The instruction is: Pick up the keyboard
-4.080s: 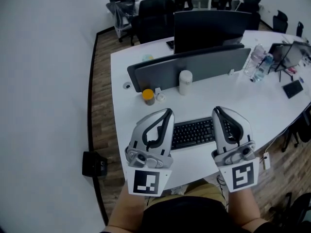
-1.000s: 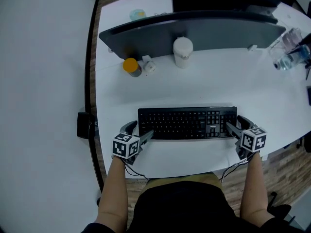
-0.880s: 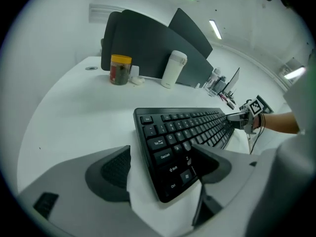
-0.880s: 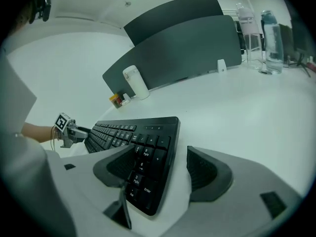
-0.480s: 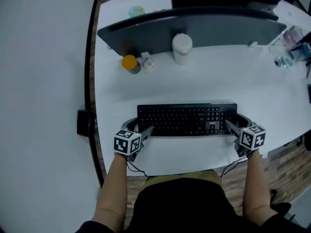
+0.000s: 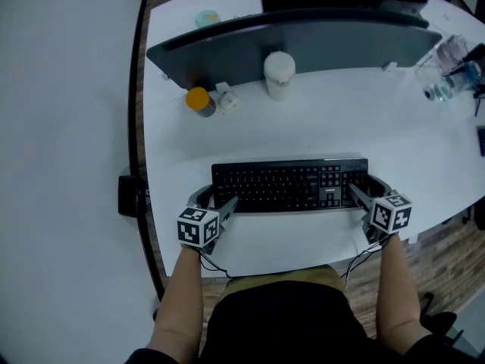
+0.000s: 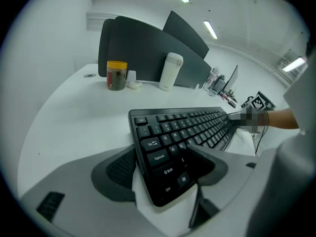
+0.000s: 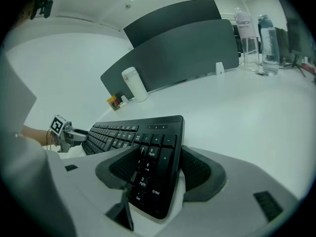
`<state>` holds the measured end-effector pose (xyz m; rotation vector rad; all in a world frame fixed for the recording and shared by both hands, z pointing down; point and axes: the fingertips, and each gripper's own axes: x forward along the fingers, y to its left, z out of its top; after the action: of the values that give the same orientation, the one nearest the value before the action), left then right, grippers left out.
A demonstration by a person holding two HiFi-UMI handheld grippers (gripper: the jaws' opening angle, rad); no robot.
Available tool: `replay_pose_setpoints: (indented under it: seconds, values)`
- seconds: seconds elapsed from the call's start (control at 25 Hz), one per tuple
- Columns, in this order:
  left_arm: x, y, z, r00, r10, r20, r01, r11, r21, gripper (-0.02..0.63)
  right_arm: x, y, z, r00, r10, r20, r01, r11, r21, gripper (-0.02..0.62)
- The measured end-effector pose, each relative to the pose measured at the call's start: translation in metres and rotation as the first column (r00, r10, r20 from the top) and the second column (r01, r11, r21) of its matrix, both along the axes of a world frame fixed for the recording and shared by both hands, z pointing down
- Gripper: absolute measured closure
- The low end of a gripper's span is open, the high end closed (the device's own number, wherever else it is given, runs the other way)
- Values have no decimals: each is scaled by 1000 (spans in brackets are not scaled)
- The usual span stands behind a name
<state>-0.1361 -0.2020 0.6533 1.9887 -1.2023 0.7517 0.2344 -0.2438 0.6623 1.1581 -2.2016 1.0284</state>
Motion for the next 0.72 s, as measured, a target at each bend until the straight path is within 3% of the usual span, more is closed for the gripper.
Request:
replay_pose_setpoints:
  seconds: [0.32, 0.72]
  values:
    - [-9, -3, -22, 998, -36, 60, 36, 999, -6, 323, -4, -4, -27, 997, 28, -71, -22, 996, 83, 308]
    - [-19, -24, -83, 995, -59, 85, 46, 989, 143, 344, -12, -28, -93, 995, 61, -73, -42, 970, 239, 309]
